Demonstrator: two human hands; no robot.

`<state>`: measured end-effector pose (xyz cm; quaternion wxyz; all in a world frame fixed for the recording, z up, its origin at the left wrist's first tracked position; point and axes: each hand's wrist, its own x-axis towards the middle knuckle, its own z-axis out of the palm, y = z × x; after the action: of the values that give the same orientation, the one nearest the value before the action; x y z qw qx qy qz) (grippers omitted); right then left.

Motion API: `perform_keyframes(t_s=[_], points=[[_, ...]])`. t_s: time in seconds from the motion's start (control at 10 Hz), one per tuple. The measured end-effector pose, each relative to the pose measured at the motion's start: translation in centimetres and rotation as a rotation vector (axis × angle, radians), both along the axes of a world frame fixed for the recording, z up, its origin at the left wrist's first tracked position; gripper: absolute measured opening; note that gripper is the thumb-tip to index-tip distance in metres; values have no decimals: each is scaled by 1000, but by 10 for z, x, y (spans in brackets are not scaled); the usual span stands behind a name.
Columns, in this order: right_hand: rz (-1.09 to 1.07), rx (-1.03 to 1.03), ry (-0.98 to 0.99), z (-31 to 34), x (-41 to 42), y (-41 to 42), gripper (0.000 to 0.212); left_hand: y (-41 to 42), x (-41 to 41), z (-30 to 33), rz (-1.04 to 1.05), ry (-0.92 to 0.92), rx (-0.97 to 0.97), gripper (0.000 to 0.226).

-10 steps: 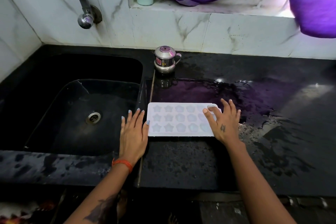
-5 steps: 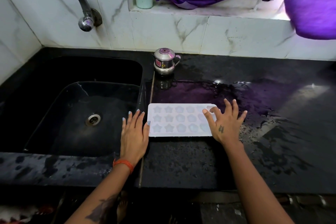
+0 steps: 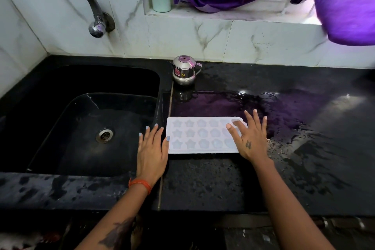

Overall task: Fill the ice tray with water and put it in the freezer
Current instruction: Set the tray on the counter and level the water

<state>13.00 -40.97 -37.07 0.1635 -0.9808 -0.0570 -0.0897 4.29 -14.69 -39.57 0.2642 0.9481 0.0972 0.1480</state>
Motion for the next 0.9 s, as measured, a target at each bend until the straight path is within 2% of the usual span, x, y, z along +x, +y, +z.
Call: perform_keyframes(t_s=[0.6, 0.9], points=[[-107, -153, 1, -1, -2, 2, 79, 0, 1, 1, 10, 0, 0, 72], [-53, -91, 15, 1, -2, 1, 82, -1, 0, 1, 17, -8, 11, 70]])
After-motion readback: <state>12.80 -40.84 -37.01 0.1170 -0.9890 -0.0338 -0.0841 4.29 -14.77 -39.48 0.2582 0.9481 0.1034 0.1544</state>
